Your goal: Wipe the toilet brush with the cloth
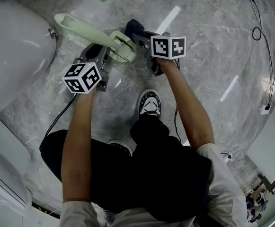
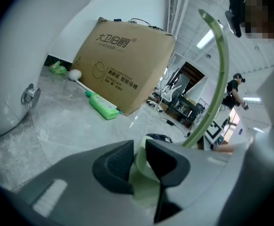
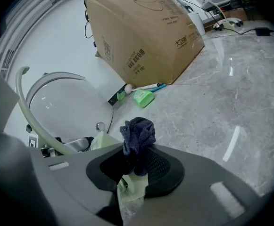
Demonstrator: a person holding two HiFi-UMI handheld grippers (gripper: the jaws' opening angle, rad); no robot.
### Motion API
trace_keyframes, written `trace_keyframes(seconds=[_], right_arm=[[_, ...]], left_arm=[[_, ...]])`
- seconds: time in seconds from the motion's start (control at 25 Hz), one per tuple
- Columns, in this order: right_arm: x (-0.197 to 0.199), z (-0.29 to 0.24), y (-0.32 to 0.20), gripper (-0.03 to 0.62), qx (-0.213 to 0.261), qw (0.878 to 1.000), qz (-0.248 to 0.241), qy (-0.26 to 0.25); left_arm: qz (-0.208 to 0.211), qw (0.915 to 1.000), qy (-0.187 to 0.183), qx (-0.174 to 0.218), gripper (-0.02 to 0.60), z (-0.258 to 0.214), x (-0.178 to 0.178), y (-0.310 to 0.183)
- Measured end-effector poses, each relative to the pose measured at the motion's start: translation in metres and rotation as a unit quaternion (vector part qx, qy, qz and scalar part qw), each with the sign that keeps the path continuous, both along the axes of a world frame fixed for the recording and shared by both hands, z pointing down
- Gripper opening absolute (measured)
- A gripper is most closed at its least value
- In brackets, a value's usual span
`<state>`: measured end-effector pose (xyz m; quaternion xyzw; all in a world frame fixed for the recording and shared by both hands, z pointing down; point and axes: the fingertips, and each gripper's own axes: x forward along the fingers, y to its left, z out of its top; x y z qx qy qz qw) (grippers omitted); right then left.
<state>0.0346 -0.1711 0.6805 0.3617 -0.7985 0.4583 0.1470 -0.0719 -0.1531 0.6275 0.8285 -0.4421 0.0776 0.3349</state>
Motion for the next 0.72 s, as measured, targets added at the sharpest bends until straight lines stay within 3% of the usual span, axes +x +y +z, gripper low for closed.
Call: trace_keyframes(seconds=[0.72], right_arm=[[0.017, 0.010, 0.018, 0.084, -0.009, 1.000, 0.014, 0.005]], left_arm=[[0.000, 1.0000, -0.009, 0.004, 0.000, 0.000, 0.001, 0.000]])
